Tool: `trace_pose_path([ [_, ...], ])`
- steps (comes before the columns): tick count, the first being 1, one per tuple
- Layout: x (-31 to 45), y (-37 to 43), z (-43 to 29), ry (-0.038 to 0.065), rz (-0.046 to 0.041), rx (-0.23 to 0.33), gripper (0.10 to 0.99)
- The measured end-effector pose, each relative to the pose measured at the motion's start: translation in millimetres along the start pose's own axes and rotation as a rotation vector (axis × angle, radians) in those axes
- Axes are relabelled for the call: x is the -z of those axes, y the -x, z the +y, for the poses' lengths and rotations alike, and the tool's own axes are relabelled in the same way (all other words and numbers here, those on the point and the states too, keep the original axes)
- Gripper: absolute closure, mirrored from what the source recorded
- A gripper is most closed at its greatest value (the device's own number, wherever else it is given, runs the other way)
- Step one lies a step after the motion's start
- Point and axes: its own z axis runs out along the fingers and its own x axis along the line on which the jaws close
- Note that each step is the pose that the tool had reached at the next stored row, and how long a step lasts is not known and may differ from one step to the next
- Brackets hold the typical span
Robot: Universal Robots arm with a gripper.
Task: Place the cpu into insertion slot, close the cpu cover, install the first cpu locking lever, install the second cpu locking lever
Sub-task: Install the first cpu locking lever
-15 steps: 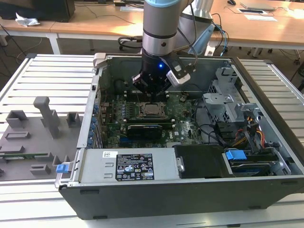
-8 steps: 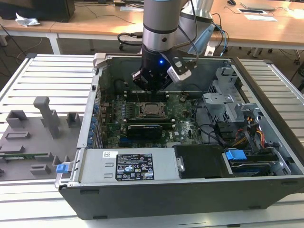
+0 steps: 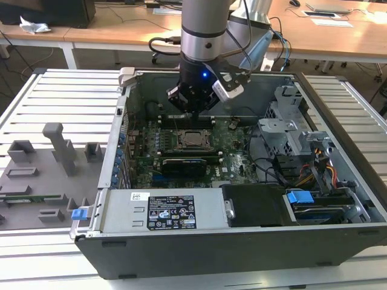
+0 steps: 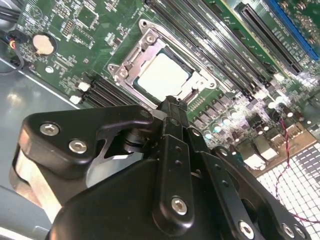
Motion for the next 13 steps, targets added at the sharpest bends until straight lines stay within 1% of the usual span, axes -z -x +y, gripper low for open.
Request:
trace_pose_path([
  [2, 0.1, -7.2, 1.2, 0.000, 0.0000, 0.000, 0.980],
  [4, 0.0, -12.1, 2.0, 0.000, -0.0002, 0.000, 0.980],
  [8, 0.1, -25.1, 4.2, 0.000, -0.0005, 0.000, 0.980],
  [13, 0.2, -36.0, 6.0, 0.000, -0.0010, 0.000, 0.980],
])
